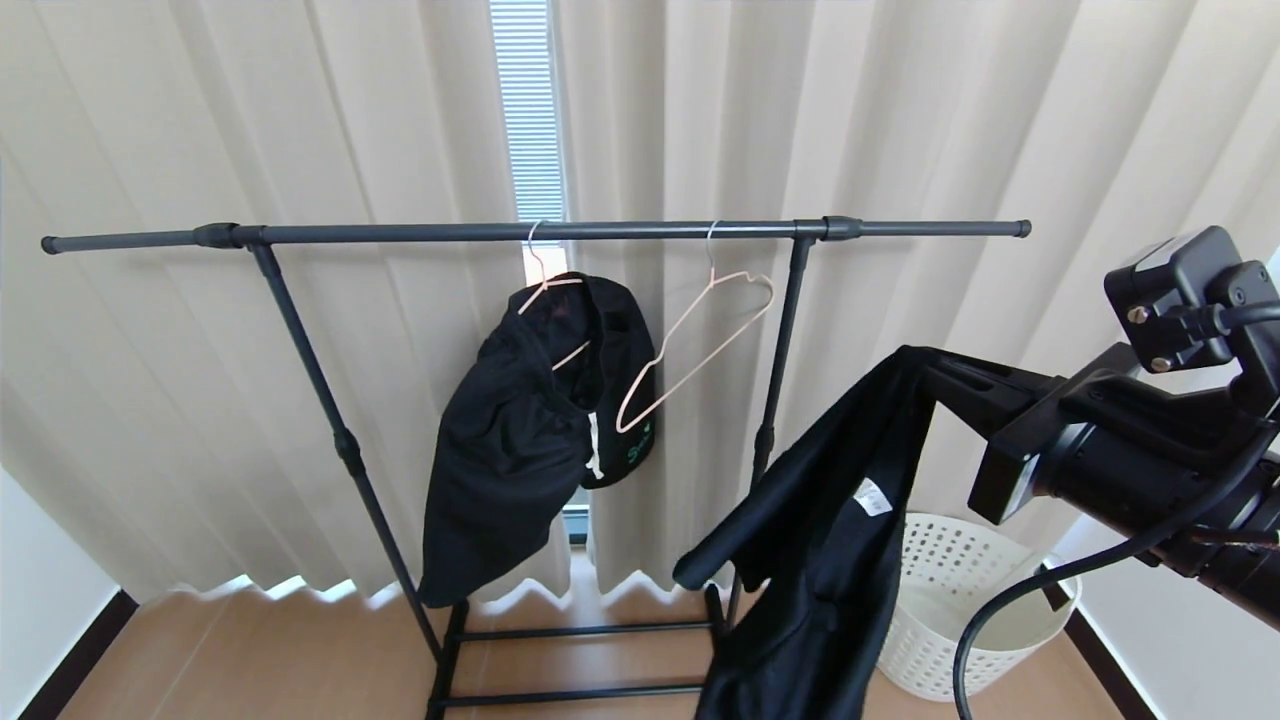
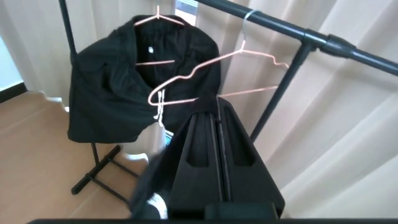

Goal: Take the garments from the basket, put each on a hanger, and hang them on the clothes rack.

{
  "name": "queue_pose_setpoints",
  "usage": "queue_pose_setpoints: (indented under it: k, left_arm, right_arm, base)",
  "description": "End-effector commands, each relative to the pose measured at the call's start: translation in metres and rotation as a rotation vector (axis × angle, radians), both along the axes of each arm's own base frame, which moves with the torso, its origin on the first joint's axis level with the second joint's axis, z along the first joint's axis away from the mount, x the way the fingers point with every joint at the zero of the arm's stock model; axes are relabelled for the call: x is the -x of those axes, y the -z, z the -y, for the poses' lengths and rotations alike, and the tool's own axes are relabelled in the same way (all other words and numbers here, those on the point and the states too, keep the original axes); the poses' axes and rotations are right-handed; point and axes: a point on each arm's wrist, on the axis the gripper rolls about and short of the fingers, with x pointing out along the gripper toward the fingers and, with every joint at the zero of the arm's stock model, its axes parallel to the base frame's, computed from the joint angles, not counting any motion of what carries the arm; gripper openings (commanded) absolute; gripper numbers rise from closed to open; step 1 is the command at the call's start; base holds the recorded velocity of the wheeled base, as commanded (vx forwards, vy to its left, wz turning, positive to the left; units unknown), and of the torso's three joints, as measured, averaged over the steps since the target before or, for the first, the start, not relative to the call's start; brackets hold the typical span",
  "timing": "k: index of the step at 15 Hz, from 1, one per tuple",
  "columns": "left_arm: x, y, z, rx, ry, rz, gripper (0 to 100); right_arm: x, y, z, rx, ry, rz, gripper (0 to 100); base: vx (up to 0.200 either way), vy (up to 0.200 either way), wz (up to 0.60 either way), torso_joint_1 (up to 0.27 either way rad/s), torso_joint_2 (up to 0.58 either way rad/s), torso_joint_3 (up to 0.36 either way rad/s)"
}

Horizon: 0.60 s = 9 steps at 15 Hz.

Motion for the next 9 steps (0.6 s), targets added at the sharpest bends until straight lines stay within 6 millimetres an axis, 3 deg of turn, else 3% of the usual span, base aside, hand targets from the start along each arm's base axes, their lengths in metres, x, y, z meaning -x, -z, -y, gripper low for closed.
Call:
queue_pose_setpoints:
  k: [1,2,9]
  left_arm:
    - [0.0000,0.0000,0.0000,-0.001,0.000,0.001,100]
    - [0.0000,0.0000,0.0000,0.001,-0.001,0.000,100]
    - [0.0000,0.0000,-0.0001,-0.002,-0.003,0.001,100]
  right_arm:
    - [-0.0008,0.0010,-0.0006,0.003,0.000,-0.003,0]
    - [-0.0011,0.0013,-0.0008,0.004,0.000,-0.004,0]
    - [-0.0028,0.0071,-0.0021,0.019,0.000,-0.024,0]
  base:
    - [-0.200,0.000,0.00,-0.017,0.00,0.002]
    - [-0.200,0.000,0.00,-0.002,0.00,0.002]
    - [0.000,0.000,0.00,0.000,0.00,0.000]
